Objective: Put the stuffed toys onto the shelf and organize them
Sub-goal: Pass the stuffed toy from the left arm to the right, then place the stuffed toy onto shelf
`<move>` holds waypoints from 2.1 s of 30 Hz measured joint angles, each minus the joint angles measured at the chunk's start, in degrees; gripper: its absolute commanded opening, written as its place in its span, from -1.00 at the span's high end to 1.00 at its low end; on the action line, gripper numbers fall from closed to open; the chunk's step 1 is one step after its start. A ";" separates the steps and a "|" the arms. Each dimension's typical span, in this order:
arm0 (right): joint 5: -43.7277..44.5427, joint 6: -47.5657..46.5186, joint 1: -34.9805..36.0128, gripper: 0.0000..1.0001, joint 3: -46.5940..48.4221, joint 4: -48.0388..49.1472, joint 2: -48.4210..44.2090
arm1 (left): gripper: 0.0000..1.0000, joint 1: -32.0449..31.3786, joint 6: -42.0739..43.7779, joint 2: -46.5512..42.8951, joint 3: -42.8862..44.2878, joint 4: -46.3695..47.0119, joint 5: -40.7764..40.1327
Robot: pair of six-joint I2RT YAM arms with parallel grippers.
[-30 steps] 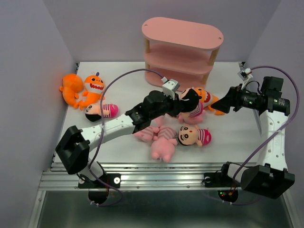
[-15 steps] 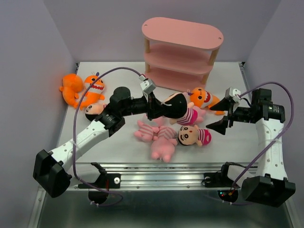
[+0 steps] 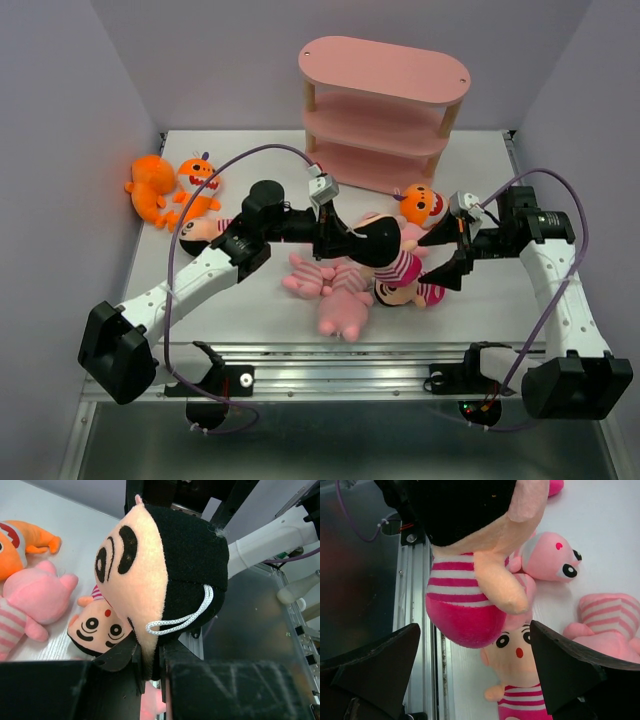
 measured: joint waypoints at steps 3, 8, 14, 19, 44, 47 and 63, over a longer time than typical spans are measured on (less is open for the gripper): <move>-0.28 0.00 1.29 -0.85 0.00 0.00 1.62 | 1.00 0.00 -0.46 0.00 0.15 0.96 0.52; -1.27 1.33 4.22 -0.46 -0.92 0.46 2.82 | 1.00 -0.02 -1.62 0.00 0.15 2.97 0.92; -2.25 4.24 7.26 0.33 -1.16 1.75 4.11 | 1.00 -0.02 -2.75 0.00 0.15 4.83 0.85; -3.48 7.30 7.30 0.69 -1.14 3.87 3.98 | 1.00 0.00 -2.95 -0.04 0.13 5.49 -0.13; 20.52 52.46 7.34 0.99 -5.27 38.88 -2.47 | -0.54 0.63 11.63 -18.43 -2.60 -10.99 -36.35; 26.43 54.07 7.34 0.99 -4.96 39.82 -0.68 | -0.63 0.63 13.53 -22.62 -3.74 -13.88 -41.16; 44.72 66.82 7.34 0.99 8.26 47.65 10.43 | -0.66 0.63 10.69 -41.99 -13.42 -24.04 -51.21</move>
